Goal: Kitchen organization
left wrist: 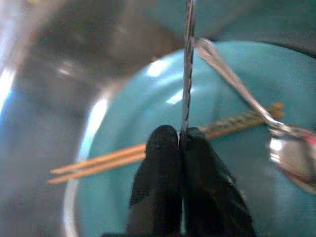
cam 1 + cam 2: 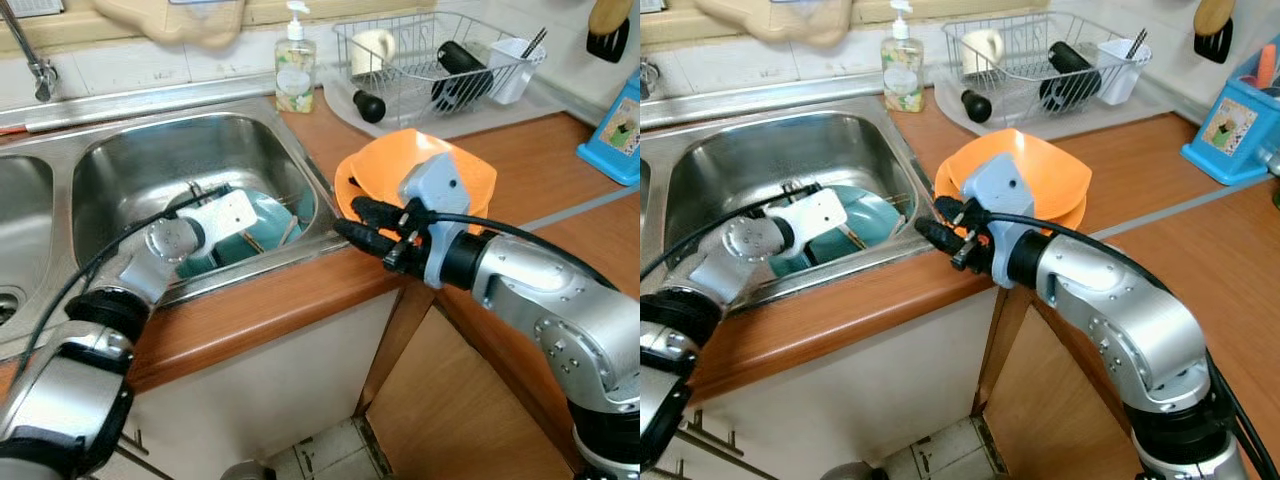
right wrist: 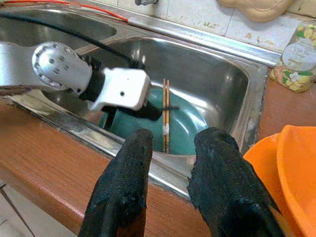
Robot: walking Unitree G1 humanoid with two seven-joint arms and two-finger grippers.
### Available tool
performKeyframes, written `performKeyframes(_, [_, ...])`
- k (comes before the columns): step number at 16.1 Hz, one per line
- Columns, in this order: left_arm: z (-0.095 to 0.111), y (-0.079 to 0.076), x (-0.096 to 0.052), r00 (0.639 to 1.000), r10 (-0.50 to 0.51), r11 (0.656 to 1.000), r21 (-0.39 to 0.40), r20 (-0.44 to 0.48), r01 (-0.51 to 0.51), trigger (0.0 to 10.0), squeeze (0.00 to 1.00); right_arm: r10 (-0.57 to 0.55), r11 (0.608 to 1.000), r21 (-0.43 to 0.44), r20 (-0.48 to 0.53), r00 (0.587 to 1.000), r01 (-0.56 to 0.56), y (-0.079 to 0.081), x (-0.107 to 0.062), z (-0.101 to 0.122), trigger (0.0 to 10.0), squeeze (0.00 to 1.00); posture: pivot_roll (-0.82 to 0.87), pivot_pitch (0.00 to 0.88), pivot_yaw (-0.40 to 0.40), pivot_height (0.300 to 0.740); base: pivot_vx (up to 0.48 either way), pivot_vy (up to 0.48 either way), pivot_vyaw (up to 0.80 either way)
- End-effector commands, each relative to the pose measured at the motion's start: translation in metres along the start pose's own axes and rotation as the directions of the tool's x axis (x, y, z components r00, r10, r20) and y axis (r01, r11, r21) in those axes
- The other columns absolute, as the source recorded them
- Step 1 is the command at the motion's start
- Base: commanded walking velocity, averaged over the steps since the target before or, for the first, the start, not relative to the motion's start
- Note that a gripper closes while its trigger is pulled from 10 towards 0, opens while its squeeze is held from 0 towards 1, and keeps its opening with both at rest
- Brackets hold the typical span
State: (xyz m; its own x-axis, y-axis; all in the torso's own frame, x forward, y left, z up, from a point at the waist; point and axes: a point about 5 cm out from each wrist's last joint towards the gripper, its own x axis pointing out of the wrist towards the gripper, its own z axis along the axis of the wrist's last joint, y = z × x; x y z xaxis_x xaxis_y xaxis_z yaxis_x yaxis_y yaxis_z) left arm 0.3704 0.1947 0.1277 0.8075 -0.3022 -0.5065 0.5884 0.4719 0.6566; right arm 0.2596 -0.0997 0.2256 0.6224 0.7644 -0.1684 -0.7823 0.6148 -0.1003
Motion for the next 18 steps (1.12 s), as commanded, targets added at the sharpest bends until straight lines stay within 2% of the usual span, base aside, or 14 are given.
performKeyframes(1, [0.001, 0.003, 0.002, 0.999, -0.026, 0.999, -0.023, -0.024, 0.026, 10.0, 1.0, -0.015, 1.0, -0.024, 0.005, 1.0, 0.016, -0.001, -0.001, 0.002, 10.0, 0.0, -0.17, 0.0, 0.017, 0.74, 0.0, 0.0, 0.0])
performKeyframes(5, [0.002, 0.004, 0.004, 0.999, -0.021, 0.999, -0.049, -0.03, 0.02, 10.0, 1.0, -0.078, 0.997, 0.0, 0.0, 0.997, 0.078, -0.008, -0.001, 0.003, 10.0, 0.0, -0.17, 0.0, 0.018, 0.74, 0.0, 0.0, 0.0])
performKeyframes(6, [0.003, 0.005, 0.004, 1.0, -0.018, 0.998, -0.062, -0.021, 0.017, 10.0, 1.0, -0.152, 0.987, 0.038, -0.024, 0.988, 0.153, -0.017, -0.001, 0.003, 10.0, 0.0, -0.17, 0.0, 0.017, 0.74, 0.0, 0.0, 0.0])
performKeyframes(7, [0.003, 0.006, 0.004, 1.0, -0.019, 0.998, -0.066, -0.018, 0.017, 10.0, 1.0, -0.17, 0.984, 0.043, -0.032, 0.985, 0.171, -0.019, -0.001, 0.003, 10.0, 0.0, -0.17, 0.0, 0.017, 0.74, 0.0, 0.0, 0.0])
performKeyframes(8, [0.005, 0.008, 0.003, 1.0, -0.001, 0.996, -0.089, 0.006, 0.002, 10.0, 1.0, -0.228, 0.97, 0.074, -0.036, 0.973, 0.23, -0.03, -0.002, 0.005, 10.0, 0.03, -0.16, 0.0, 0.014, 0.74, 0.0, 0.0, 0.0])
performKeyframes(9, [0.011, 0.014, 0.0, 0.997, 0.025, 0.989, -0.145, 0.076, -0.014, 10.0, 1.0, -0.333, 0.934, 0.117, -0.047, 0.942, 0.336, -0.051, -0.006, 0.007, 10.0, 1.0, -0.16, 0.0, 0.012, 0.74, 0.0, 0.0, 0.0])
performKeyframes(11, [0.019, 0.018, -0.003, 0.986, 0.053, 0.977, -0.211, 0.157, -0.018, 10.0, 1.0, -0.428, 0.888, 0.148, -0.08, 0.9, 0.435, -0.069, -0.012, 0.004, 10.0, 1.0, -0.15, 0.0, 0.004, 0.74, 0.0, 0.0, 0.0])
performKeyframes(12, [0.026, 0.023, -0.006, 0.968, 0.09, 0.96, -0.279, 0.235, -0.021, 10.0, 1.0, -0.513, 0.829, 0.186, -0.121, 0.85, 0.527, -0.086, -0.019, 0.002, 10.0, 1.0, -0.15, 0.0, 0.002, 0.74, 0.0, 0.0, 0.0])
performKeyframes(13, [0.031, 0.025, -0.009, 0.951, 0.114, 0.944, -0.33, 0.288, -0.014, 10.0, 1.0, -0.548, 0.797, 0.212, -0.141, 0.825, 0.566, -0.096, -0.023, 0.002, 10.0, 1.0, -0.15, 0.0, 0.002, 0.74, 0.0, 0.0, 0.0])
performKeyframes(16, [0.048, 0.024, -0.023, 0.882, 0.123, 0.914, -0.397, 0.455, 0.077, 10.0, 1.0, -0.629, 0.708, 0.273, -0.177, 0.758, 0.651, -0.116, -0.035, 0.001, 10.0, 1.0, -0.15, 0.0, -0.001, 0.74, 0.0, 0.0, 0.0])
performKeyframes(17, [0.051, 0.023, -0.026, 0.863, 0.12, 0.912, -0.398, 0.491, 0.1, 10.0, 1.0, -0.644, 0.688, 0.283, -0.186, 0.742, 0.668, -0.12, -0.038, 0.001, 10.0, 1.0, -0.15, 0.0, -0.001, 0.74, 0.0, 0.0, 0.0])
performKeyframes(18, [0.059, 0.018, -0.035, 0.814, 0.105, 0.894, -0.412, 0.571, 0.174, 10.0, 0.71, -0.67, 0.644, 0.313, -0.209, 0.712, 0.698, -0.127, -0.043, -0.001, 10.0, 0.79, -0.16, 0.0, 0.001, 0.74, 0.0, 0.0, 0.0])
